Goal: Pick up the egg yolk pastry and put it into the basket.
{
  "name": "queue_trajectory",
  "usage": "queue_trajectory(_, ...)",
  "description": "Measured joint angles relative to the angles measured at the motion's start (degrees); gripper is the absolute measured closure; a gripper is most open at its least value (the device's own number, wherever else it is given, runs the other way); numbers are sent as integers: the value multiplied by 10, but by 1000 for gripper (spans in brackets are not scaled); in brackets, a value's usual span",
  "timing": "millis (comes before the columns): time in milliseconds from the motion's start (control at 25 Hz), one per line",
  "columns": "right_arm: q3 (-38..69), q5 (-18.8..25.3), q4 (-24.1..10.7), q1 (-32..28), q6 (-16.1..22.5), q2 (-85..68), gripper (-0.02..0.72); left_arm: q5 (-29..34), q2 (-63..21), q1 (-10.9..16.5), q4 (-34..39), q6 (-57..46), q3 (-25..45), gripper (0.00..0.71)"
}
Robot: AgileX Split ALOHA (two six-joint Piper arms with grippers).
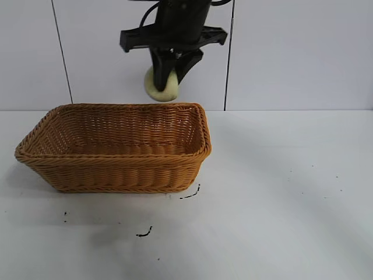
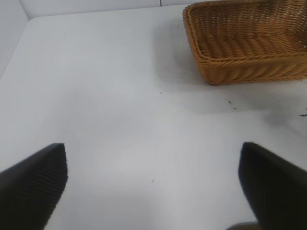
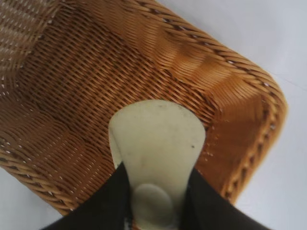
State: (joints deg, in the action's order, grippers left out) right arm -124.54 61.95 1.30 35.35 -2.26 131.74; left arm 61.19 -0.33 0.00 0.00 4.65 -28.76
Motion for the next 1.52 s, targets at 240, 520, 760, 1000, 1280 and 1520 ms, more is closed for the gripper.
queue_trajectory(240,0,-59,11,20,-1,73,510,0,0,0,0,0,0,14)
queue_trajectory(520,0,-85,12,21,-1,121,436,0,0,0,0,0,0,14)
queue_trajectory(760,0,-73,11,21,-1,110,80,0,0,0,0,0,0,14)
queue_trajectory(1000,0,-25,-28,21,-1,65,15,0,0,0,0,0,0,14)
queue_trajectory(1280,-3,-9,-45,-11,11,0,10,0,0,0,0,0,0,14)
queue_trajectory(1520,-4,11,-45,-90,14,-1,8,0,0,0,0,0,0,14)
